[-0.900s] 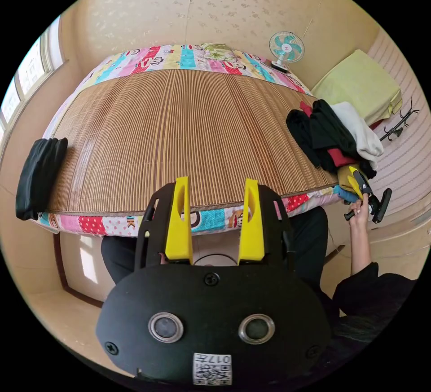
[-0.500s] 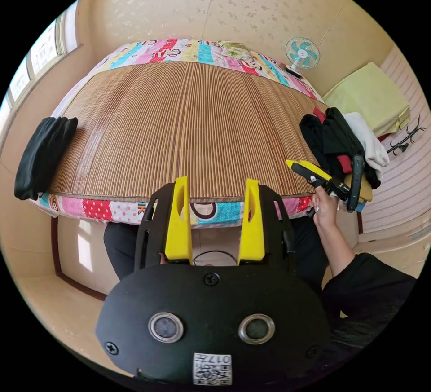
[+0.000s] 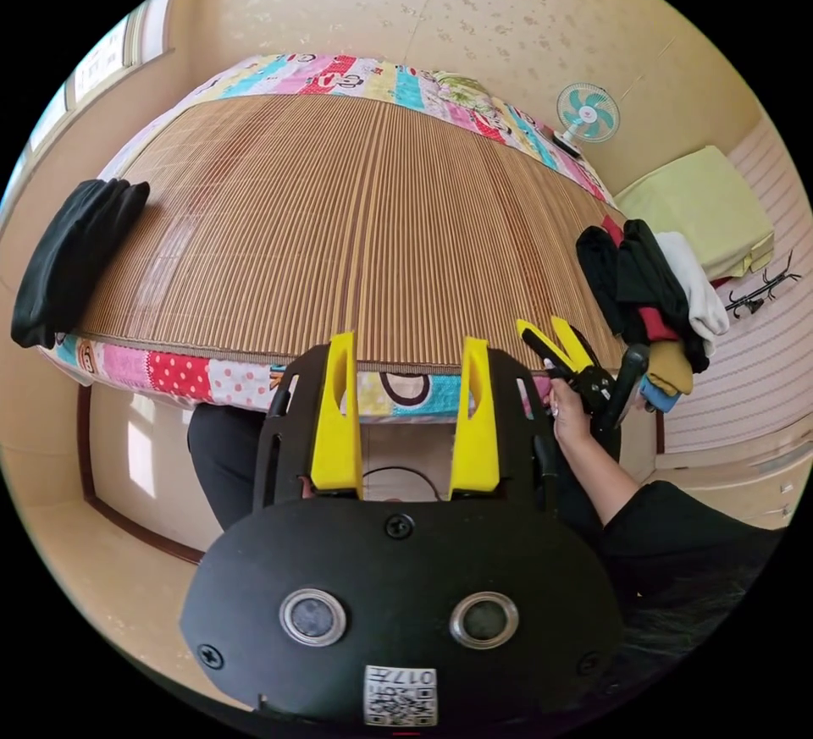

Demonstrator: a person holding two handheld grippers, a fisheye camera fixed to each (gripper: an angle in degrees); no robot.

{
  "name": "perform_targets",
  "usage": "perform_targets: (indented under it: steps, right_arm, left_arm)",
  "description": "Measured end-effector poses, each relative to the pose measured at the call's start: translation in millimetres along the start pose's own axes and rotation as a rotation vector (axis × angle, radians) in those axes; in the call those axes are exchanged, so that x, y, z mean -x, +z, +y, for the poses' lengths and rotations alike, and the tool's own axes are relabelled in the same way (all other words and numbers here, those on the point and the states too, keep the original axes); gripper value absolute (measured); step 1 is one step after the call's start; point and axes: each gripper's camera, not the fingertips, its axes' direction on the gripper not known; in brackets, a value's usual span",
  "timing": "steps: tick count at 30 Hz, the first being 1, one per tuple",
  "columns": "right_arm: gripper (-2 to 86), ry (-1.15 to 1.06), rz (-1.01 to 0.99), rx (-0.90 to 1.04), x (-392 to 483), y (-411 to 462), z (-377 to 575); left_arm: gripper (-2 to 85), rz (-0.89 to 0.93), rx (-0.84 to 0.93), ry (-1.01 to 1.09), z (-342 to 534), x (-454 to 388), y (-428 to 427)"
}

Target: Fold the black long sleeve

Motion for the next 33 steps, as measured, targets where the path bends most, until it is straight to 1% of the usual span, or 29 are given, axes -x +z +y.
perform_targets:
  steps: [4, 7, 9, 10, 12, 13, 15, 16, 17, 19, 20, 21, 22, 23, 25, 27, 28, 29, 30, 31, 33]
  right_arm:
    - [18.3, 0.005, -0.01, -0.007, 9, 4, 6]
    - [18.3, 0.007, -0.016, -0.014, 14, 6, 11]
    - [18.3, 0.007, -0.017, -0.021, 18, 8, 14]
    - [18.3, 0.006, -0.016, -0.025, 20, 9, 16]
    - [18.3, 0.004, -0.014, -0.032, 23, 10, 19]
    - [18.3, 0.004, -0.013, -0.035, 24, 11, 21]
    - [18.3, 0.003, -0.012, -0.037, 27, 12, 23]
    - [18.3, 0.002, -0.01, -0.04, 28, 13, 25]
    - [18.3, 0.002, -0.009, -0.042, 29, 13, 26]
    - [18.3, 0.0, -0.003, -0.045, 32, 14, 28]
    - [18.3, 0.0, -0.002, -0.045, 33, 14, 29]
    - [18.3, 0.0, 0.0, -0.046, 34, 15, 30]
    - [18.3, 0.0, 0.0, -0.047, 34, 15, 31]
    - [18.3, 0.001, 0.0, -0.047, 34, 15, 31]
    - [18.3, 0.001, -0.001, -0.049, 34, 15, 33]
    - [18.3, 0.001, 0.0, -0.051, 35, 15, 35]
    - [18.3, 0.001, 0.002, -0.052, 35, 15, 36]
    - [18.3, 0.001, 0.002, -0.051, 35, 15, 36]
    - [18.3, 0.001, 0.003, -0.051, 34, 15, 37]
    - [18.3, 0.002, 0.003, -0.051, 34, 15, 38]
    - [18.2, 0.001, 0.007, -0.052, 33, 14, 39]
  left_arm:
    - [16.5, -0.005, -0.017, -0.015, -7, 4, 6]
    - [16.2, -0.152, -0.101, -0.082, -19, 43, 0]
    - [16.2, -0.298, -0.171, -0.195, -39, 108, -17]
    - [16.2, -0.321, -0.186, -0.226, -46, 128, -24]
    - [16.6, -0.358, -0.226, -0.356, -74, 206, -63]
    - [16.7, -0.361, -0.25, -0.377, -80, 222, -76]
    - [16.7, -0.461, -0.329, -0.435, -108, 275, -116]
    - [16.7, -0.492, -0.323, -0.452, -116, 288, -121]
    - [16.5, -0.528, -0.276, -0.479, -134, 315, -119]
    - [15.5, -0.501, -0.11, -0.523, -158, 362, -89]
    - [13.9, -0.448, 0.043, -0.572, -166, 395, -53]
    - [12.1, -0.531, 0.033, -0.58, -164, 400, -39]
    - [11.1, -0.551, 0.002, -0.583, -163, 395, -38]
    - [7.8, -0.596, -0.035, -0.596, -165, 378, -40]
    - [4.7, -0.57, -0.093, -0.483, -169, 335, -44]
    - [3.7, -0.394, -0.188, -0.272, -157, 264, -44]
    - [3.7, -0.345, -0.198, -0.216, -151, 245, -43]
    - [3.7, -0.239, -0.214, -0.095, -135, 206, -36]
    - [3.7, -0.129, -0.217, 0.002, -114, 172, -27]
    - [3.8, -0.074, -0.208, 0.037, -103, 156, -21]
    - [4.3, 0.16, -0.124, 0.1, -53, 108, 13]
